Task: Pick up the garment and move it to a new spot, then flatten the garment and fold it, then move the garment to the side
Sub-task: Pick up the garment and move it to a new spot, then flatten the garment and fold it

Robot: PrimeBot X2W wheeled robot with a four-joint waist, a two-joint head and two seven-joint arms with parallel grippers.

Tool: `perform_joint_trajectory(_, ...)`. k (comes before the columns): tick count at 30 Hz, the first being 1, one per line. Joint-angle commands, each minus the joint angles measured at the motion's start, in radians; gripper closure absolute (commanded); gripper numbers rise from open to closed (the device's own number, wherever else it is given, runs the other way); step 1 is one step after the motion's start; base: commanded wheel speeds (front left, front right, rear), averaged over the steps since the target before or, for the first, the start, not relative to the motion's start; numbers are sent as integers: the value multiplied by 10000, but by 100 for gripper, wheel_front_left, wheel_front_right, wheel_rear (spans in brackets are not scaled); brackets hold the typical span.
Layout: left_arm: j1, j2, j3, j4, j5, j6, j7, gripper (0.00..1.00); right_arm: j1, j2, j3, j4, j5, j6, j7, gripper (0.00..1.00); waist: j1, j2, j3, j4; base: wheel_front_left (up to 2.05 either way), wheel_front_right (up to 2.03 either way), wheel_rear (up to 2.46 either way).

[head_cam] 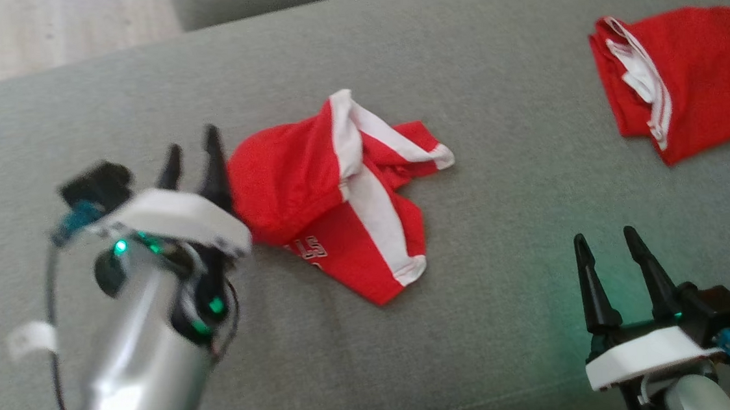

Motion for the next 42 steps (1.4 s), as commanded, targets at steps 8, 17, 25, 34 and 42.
perform_joint_trajectory(8, 1759, 490, -864, -1839, 1672, 513, -750, 0, 401, -62, -56, -433, -422, -9, -38, 0, 0, 0, -823, 1029, 0, 0, 0)
perform_joint_trajectory(17, 4266, 544, -379, -3384, 2986, 998, -903, 0, 932, -62, -463, -548, -747, -9, -38, 0, 0, 0, -1367, 1906, 0, 0, 0)
perform_joint_trajectory(25, 5664, 479, 945, -4144, 4763, 494, -906, 0, 1301, -62, -703, -552, -1075, -9, -38, 0, 0, 0, -1661, 2343, 0, 0, 0)
perform_joint_trajectory(34, 6523, -199, 2103, -4145, 5922, -298, -907, 0, 1371, -62, -700, -475, -1024, -9, -38, 0, 0, 0, -1904, 2364, 0, 0, 0)
perform_joint_trajectory(42, 6718, -652, 2563, -4041, 6312, -815, -907, 0, 1391, -62, -641, -461, -970, -9, -38, 0, 0, 0, -1953, 2269, 0, 0, 0)
